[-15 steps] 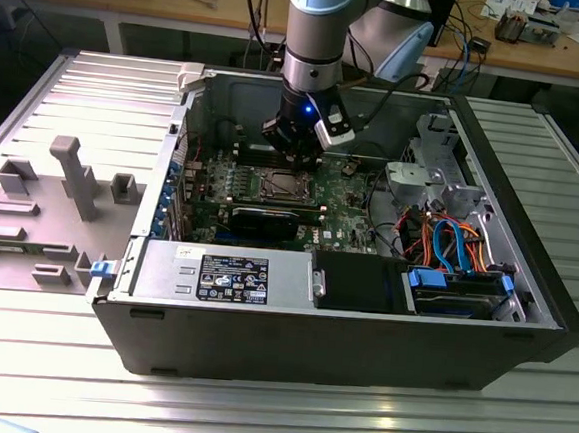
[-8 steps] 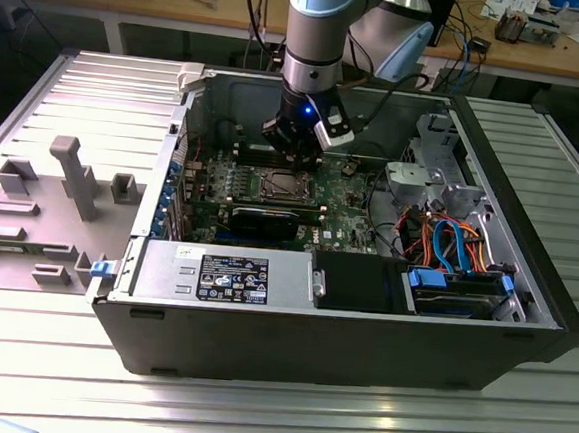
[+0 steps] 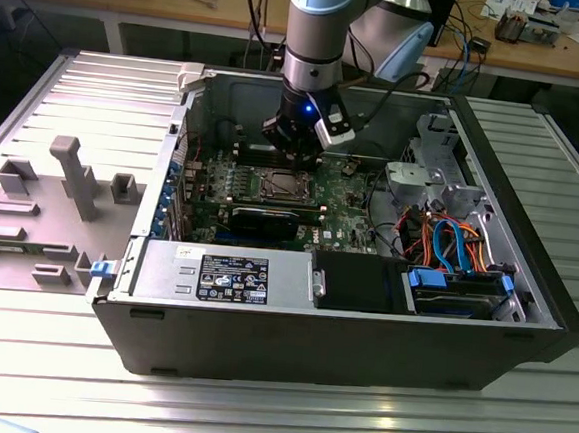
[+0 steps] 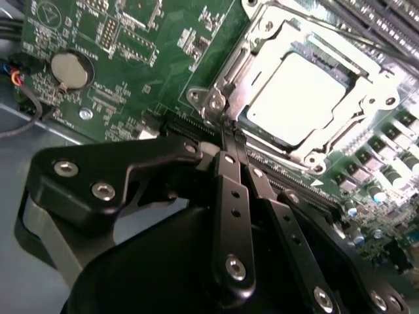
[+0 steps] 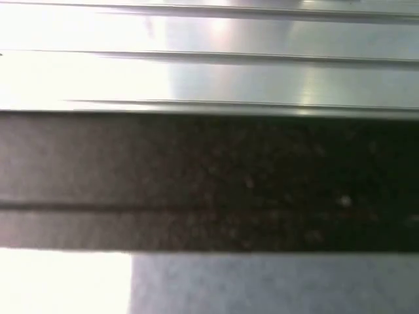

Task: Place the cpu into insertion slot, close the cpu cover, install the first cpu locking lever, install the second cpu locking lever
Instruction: 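Install the first cpu locking lever, then install the second cpu locking lever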

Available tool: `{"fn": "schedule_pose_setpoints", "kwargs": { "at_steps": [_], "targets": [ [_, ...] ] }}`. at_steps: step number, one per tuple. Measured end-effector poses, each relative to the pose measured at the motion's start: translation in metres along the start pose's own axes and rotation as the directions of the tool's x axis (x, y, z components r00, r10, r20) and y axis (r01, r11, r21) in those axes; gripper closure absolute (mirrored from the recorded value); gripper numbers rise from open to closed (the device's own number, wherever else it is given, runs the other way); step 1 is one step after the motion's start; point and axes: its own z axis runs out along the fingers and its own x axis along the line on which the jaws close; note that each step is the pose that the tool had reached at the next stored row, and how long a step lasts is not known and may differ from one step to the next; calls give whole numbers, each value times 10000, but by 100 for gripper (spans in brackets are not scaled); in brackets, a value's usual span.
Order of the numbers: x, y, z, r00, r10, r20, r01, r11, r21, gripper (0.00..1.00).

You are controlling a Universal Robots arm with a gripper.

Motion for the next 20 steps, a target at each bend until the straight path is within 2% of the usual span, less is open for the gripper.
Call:
{"fn": "schedule_pose_setpoints", "kwargs": {
  "at_steps": [4, 20],
  "targets": [
    [0, -10, -7, 10000, -6, -6, 6, 9998, 183, 89],
    [0, -19, -7, 10000, -6, -5, 6, 9998, 189, 89]
  ]
}}
